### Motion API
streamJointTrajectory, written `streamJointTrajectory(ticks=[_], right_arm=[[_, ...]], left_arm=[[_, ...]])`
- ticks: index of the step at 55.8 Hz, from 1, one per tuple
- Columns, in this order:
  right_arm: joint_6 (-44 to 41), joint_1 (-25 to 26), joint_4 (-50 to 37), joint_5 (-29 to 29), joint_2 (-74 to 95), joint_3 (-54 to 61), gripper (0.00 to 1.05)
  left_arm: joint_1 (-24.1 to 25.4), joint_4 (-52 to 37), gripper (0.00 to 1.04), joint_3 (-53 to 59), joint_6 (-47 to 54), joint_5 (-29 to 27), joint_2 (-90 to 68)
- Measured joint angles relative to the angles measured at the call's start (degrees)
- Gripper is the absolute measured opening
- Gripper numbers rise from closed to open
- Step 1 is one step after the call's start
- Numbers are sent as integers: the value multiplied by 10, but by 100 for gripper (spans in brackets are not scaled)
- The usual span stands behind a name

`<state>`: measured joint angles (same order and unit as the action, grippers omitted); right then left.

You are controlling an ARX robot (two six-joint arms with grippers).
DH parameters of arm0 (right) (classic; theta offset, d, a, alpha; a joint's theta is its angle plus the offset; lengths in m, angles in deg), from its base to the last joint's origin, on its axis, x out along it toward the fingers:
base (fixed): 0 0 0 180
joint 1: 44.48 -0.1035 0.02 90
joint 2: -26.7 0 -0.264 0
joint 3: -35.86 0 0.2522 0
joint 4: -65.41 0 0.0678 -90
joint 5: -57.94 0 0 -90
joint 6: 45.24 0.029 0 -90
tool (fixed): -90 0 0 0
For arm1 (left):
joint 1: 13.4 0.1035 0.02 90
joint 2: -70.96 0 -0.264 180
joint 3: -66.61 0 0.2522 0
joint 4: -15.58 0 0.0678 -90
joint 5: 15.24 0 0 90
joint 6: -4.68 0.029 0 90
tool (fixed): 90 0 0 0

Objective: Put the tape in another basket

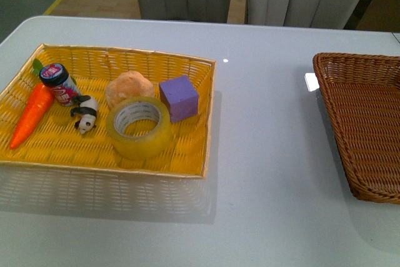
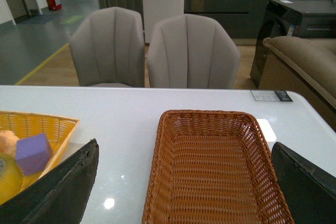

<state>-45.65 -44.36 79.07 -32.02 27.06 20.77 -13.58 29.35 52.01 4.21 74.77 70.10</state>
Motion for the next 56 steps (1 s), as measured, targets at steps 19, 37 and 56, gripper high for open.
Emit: streamJointTrajectory(ticks=[19, 37, 56], right_arm=[[0, 0, 0, 0, 0, 0, 96], [0, 0, 0, 0, 0, 0, 96], [5, 49, 171, -116, 219, -94, 96]], left_arm=[[0, 0, 96, 0, 0, 0, 0], [0, 0, 96, 0, 0, 0, 0], [0, 0, 96, 0, 0, 0, 0]])
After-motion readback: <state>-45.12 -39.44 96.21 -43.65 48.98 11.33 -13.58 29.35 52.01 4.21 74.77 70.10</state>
